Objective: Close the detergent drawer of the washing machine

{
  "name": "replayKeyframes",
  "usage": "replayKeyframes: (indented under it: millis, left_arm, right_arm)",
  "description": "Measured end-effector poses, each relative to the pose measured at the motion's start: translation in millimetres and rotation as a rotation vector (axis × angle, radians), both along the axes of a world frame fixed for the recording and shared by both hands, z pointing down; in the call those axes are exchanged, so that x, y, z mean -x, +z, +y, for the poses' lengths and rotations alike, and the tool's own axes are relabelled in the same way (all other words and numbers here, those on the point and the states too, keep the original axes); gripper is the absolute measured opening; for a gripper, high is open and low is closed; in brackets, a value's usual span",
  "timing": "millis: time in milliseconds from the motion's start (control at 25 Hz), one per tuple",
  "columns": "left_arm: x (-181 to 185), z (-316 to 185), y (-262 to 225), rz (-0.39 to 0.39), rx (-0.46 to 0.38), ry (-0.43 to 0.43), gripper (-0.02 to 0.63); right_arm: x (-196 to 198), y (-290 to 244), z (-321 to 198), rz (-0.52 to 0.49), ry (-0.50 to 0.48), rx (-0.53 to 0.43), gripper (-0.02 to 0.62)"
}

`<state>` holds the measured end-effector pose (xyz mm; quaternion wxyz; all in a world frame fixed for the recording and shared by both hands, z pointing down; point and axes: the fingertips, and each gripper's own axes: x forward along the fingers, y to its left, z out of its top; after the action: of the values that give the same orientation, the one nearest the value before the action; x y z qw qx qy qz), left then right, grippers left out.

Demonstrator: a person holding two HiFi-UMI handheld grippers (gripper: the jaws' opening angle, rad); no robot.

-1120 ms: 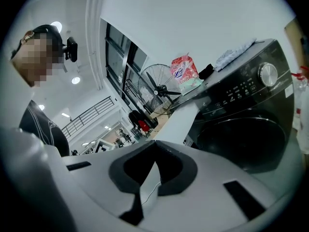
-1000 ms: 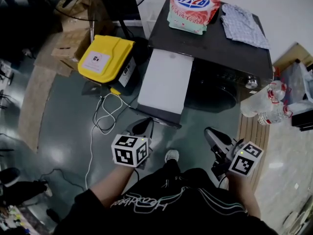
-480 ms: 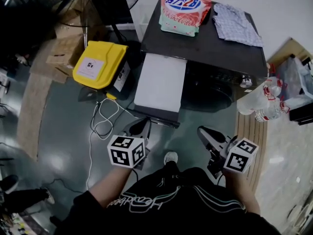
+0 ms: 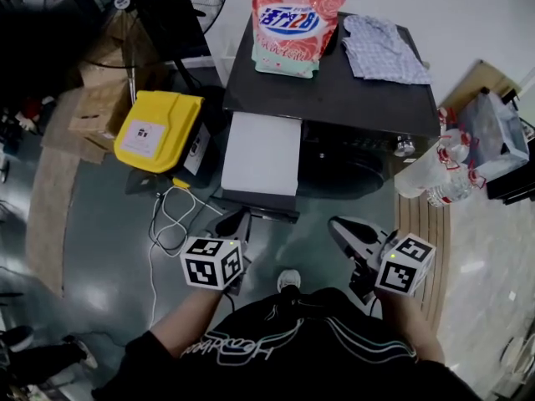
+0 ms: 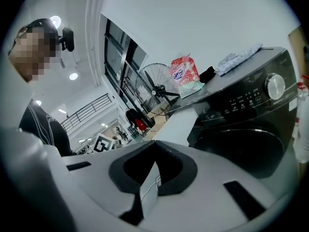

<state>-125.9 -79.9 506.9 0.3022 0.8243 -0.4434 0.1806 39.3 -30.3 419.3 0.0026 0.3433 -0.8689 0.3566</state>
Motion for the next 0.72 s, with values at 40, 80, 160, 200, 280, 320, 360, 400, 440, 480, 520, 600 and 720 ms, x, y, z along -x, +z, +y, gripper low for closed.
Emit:
replayKeyframes:
  millis: [40, 80, 160, 200, 280, 320, 360, 400, 440, 480, 520, 600, 720]
  left_arm:
    - [-0.3, -2.2, -0.5, 0.001, 0.001, 0.001, 0.023]
    - [-0.4, -4.0, -0.7, 0.001, 0.002, 0.002, 0.023]
    - [-0.4, -5.7, -0.7, 0.002, 0.001, 0.006, 0.023]
    - [-0.4, -6.2, -0.5, 0.003, 0.000, 0.008, 0.023]
    - [-0.2, -7.7, -0.2, 0.008, -0.002, 0.008, 0.023]
    - [-0.1, -8.5, 0.0, 0.010, -0.003, 0.008, 0.023]
    - [-0.1, -9.4, 0.2, 0.011, -0.005, 0.009, 0.023]
    - [-0.1, -10.5, 0.4, 0.011, -0.007, 0.010, 0.023]
    - [-0.3, -12.0, 0.8, 0.011, -0.011, 0.010, 0.023]
    - [-0.5, -14.2, 1.1, 0.010, -0.014, 0.009, 0.023]
    - [-0.7, -17.1, 1.3, 0.009, -0.017, 0.006, 0.023]
    - [-1.4, -23.5, 1.8, 0.004, -0.019, -0.001, 0.023]
    - [-3.1, -29.8, 1.7, -0.009, -0.014, -0.008, 0.023]
  right_arm:
    - [0.1, -1.2, -1.6, 0.001, 0.002, -0.002, 0.026]
    - [0.4, -2.1, -2.9, 0.000, 0.003, -0.003, 0.026]
    - [0.8, -2.9, -4.6, 0.001, 0.005, -0.003, 0.026]
    - [0.8, -3.0, -5.4, 0.003, 0.006, -0.003, 0.026]
    - [1.1, -3.4, -7.4, 0.008, 0.007, -0.006, 0.026]
    - [1.5, -3.7, -8.2, 0.009, 0.008, -0.008, 0.026]
    - [1.7, -4.0, -9.0, 0.009, 0.011, -0.011, 0.026]
    - [1.6, -4.3, -9.8, 0.008, 0.013, -0.015, 0.026]
    - [1.2, -4.3, -10.8, 0.006, 0.016, -0.018, 0.026]
    - [0.7, -4.2, -11.9, 0.005, 0.018, -0.021, 0.026]
    - [0.1, -3.9, -13.2, 0.003, 0.019, -0.023, 0.026]
    - [-1.4, -4.0, -15.9, -0.001, 0.021, -0.024, 0.026]
    - [-6.2, -6.7, -20.3, -0.008, 0.024, -0.024, 0.026]
